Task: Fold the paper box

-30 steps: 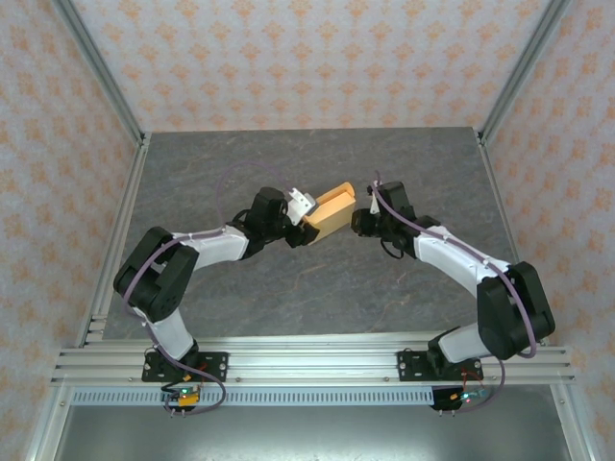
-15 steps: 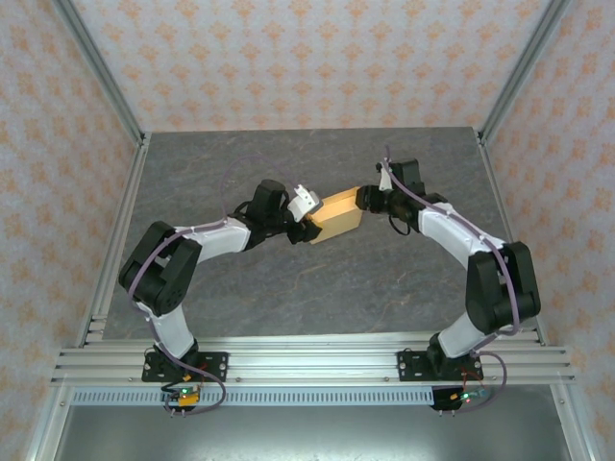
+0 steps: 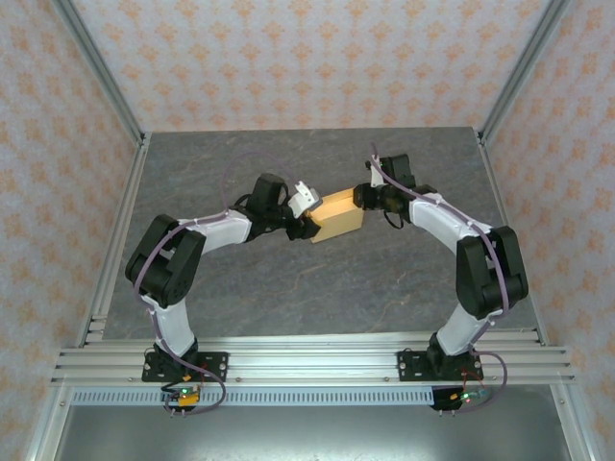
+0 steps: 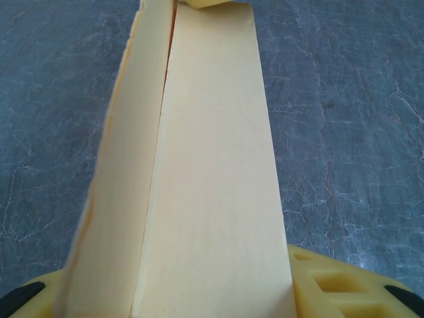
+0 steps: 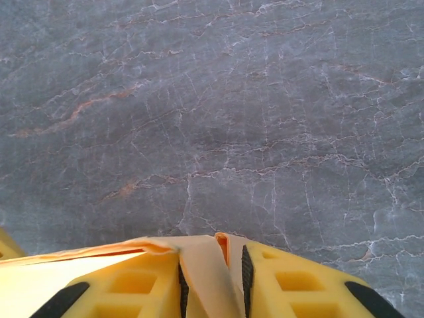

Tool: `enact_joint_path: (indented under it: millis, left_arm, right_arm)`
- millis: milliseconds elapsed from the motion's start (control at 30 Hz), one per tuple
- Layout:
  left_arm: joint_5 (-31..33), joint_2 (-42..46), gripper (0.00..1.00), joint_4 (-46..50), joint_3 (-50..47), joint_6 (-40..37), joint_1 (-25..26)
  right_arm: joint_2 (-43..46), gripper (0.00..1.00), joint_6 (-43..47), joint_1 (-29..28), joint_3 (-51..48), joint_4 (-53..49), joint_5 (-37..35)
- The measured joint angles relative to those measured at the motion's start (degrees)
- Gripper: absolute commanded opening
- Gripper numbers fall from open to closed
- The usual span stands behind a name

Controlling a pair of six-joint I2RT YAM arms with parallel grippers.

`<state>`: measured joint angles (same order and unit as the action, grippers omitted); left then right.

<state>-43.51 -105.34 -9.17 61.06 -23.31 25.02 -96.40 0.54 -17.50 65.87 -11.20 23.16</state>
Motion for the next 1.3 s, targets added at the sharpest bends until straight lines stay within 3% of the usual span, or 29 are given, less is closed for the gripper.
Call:
enact_joint_path:
  millis: [500,733,1067,1300]
  left_arm:
    - [-1.16,-0.9,0.47,3.54,2.47,-2.14,-0.31]
    - [-1.18,-0.92,0.47,4.26,2.69,-2.34,-0.33]
    - [-1.11,-1.6,0.5,5.95,4.26,-2.6,-0.46]
    - [-1.05,-3.19,0.52,5.7,5.01,-2.56,-1.44]
  right_arm:
    - [-0.09,0.28,2.8,-1.29,2.51,-4.81,-3.74]
    - [-0.09,0.12,3.82,-2.1,3.61,-7.02,-5.07]
    - [-0.09,0.07,3.98,-2.84,4.33,-8.52,-6.95]
    - [-0.07,0.04,2.67,-3.37,1.81,-3.37,-7.78]
